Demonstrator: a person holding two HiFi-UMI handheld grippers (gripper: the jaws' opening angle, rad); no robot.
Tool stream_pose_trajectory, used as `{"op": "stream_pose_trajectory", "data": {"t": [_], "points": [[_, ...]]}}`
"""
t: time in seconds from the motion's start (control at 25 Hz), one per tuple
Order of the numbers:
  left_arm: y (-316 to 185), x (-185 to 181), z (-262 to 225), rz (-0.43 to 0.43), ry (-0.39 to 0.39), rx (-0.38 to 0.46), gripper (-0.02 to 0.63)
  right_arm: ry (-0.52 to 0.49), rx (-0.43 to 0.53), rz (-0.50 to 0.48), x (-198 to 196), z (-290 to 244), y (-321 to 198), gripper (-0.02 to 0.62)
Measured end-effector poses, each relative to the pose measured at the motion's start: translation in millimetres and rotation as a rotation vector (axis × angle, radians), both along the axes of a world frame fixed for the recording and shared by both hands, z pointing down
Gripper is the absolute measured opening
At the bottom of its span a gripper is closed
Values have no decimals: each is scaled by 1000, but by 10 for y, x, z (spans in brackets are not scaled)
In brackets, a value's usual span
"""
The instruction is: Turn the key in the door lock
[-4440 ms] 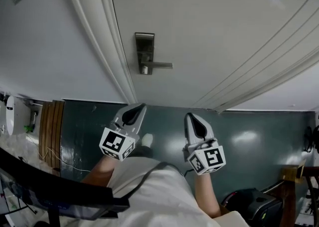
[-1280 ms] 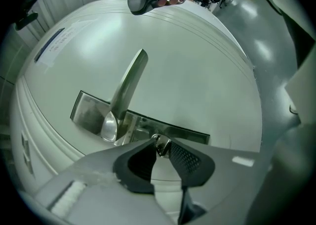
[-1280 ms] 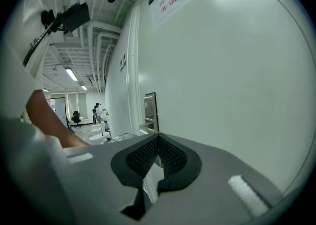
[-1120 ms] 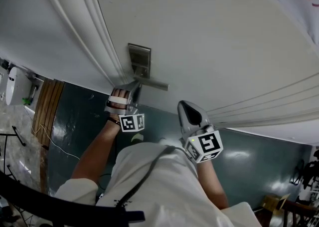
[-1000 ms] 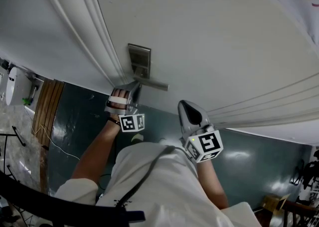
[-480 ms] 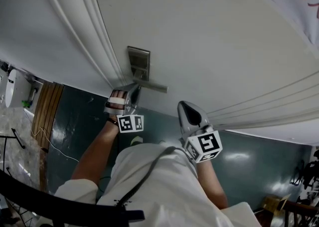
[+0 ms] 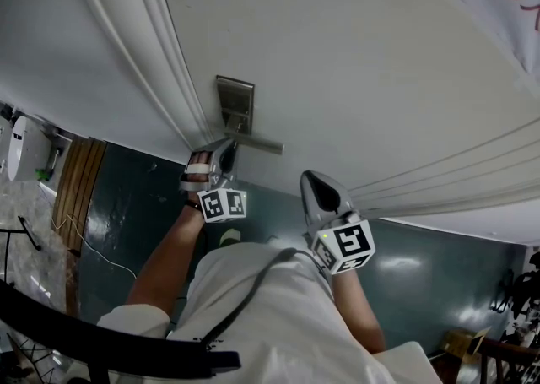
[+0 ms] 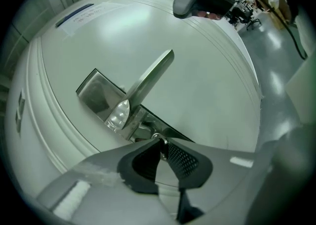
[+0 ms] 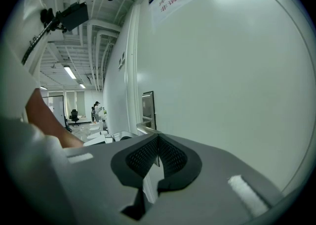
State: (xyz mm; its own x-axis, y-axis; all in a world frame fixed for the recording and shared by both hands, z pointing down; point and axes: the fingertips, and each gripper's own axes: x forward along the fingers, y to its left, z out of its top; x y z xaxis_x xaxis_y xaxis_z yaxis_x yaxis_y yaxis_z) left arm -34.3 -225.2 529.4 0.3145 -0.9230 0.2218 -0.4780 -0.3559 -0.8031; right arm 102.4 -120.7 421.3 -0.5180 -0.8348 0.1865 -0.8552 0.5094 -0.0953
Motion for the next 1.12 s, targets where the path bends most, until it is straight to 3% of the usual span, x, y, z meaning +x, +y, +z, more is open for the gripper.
{"op": "stream_pose_trajectory", "data": {"t": [0.36, 0.68, 0.92, 1.12], "points": [[-23, -29, 37, -44, 160, -101, 41, 13, -2, -7, 13, 2, 49, 8], [-58, -52, 62, -104, 491, -299, 41, 15, -10, -6, 43, 26, 42, 9], [-74, -68, 6, -138, 705, -394, 40, 26, -13, -6, 34, 47, 59, 8], [-97, -85, -11, -173, 932, -512, 40, 22, -10, -3, 46, 51, 55, 8]]}}
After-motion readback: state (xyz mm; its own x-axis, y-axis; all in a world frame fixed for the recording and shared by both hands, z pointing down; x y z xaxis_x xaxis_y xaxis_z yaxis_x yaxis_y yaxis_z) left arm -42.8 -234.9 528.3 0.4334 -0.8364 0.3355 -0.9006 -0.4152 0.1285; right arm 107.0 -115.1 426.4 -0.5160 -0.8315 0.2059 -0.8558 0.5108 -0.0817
